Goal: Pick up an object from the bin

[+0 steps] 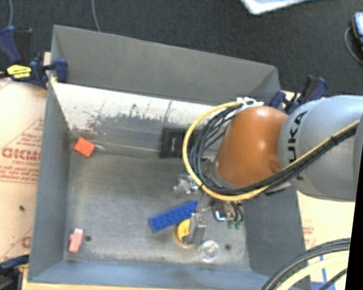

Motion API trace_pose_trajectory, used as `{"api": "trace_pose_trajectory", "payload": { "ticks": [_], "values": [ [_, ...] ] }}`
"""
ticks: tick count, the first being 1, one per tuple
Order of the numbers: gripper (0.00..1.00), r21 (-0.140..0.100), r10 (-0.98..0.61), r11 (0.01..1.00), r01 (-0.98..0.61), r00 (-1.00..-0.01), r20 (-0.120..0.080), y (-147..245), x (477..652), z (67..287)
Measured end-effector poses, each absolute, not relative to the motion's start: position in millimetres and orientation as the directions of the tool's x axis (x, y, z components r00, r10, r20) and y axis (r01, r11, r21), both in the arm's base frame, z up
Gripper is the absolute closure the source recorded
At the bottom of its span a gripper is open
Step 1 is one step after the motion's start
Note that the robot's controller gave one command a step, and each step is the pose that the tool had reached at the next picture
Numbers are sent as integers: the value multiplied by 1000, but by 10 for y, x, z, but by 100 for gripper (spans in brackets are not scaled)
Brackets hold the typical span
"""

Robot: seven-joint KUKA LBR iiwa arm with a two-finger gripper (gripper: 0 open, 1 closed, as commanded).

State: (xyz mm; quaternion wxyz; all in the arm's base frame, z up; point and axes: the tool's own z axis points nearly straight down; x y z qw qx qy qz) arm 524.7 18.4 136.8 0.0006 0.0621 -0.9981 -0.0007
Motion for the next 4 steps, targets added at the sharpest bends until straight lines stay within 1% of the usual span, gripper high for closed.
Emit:
{"api": "trace_pose_trajectory", "payload": {
  "ticks": [1, 4],
  "values": [
    [100, -6, -414, 910, -414, -910, -12, -40, 5117, 738],
    [100, -7, -420, 907, -420, -907, -12, -39, 5118, 739]
  ]
}}
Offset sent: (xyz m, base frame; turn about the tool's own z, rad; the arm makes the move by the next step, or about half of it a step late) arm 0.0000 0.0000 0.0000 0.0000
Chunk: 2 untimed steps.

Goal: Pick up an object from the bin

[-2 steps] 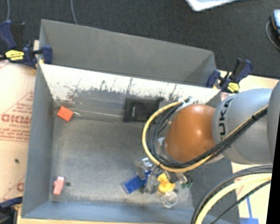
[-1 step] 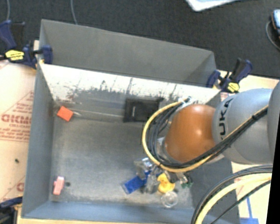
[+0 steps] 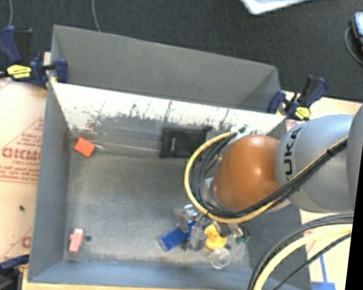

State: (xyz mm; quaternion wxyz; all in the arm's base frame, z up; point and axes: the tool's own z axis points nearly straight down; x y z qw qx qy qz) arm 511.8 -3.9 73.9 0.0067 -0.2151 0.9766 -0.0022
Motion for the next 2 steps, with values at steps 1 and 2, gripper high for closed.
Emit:
{"api": "trace_pose_trajectory", "payload": {
  "ticks": [1, 2],
  "values": [
    [100, -7, -422, 907, -422, -907, -12, -40, 5118, 739],
    [100, -7, -423, 906, -423, -906, -12, -40, 5118, 739]
  ]
}}
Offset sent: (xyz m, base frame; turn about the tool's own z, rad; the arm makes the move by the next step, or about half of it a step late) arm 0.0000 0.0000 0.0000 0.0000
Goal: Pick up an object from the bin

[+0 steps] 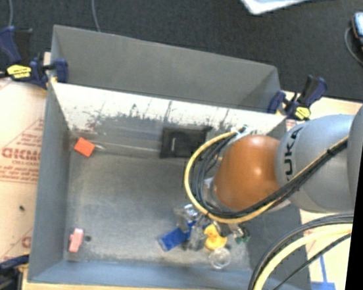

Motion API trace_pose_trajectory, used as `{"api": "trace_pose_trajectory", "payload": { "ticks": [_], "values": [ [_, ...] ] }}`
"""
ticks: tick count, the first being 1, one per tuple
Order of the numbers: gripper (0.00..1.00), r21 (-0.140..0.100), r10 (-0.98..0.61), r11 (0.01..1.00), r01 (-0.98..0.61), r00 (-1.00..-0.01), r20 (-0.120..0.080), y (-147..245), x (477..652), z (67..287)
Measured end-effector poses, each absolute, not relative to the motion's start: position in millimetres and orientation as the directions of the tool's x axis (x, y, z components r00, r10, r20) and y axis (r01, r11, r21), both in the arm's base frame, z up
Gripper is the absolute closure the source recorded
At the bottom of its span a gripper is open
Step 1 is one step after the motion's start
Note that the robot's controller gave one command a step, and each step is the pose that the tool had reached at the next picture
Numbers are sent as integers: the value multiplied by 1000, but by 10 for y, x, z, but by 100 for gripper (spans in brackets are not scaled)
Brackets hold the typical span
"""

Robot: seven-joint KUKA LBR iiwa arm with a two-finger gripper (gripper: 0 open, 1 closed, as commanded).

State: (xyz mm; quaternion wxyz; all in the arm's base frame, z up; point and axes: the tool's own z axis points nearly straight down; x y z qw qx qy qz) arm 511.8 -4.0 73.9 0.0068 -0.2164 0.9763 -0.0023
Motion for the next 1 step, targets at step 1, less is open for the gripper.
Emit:
{"api": "trace_pose_trajectory", "payload": {
  "ticks": [1],
  "values": [
    [100, -8, -423, 906, -423, -906, -12, -40, 5118, 739]
  ]
}}
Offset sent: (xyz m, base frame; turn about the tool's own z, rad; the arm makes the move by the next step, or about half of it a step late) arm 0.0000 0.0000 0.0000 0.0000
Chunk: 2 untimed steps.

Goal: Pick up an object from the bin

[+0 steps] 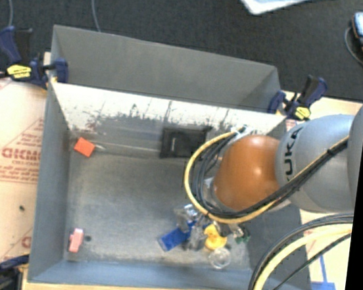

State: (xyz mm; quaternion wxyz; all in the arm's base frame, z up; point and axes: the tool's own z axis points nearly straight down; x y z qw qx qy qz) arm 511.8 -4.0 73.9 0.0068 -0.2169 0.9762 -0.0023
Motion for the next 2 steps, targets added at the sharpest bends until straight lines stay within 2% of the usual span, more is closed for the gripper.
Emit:
{"api": "trace_pose_trajectory", "payload": {
  "ticks": [2],
  "values": [
    [100, -8, -425, 905, -425, -905, -13, -40, 5119, 741]
  ]
}}
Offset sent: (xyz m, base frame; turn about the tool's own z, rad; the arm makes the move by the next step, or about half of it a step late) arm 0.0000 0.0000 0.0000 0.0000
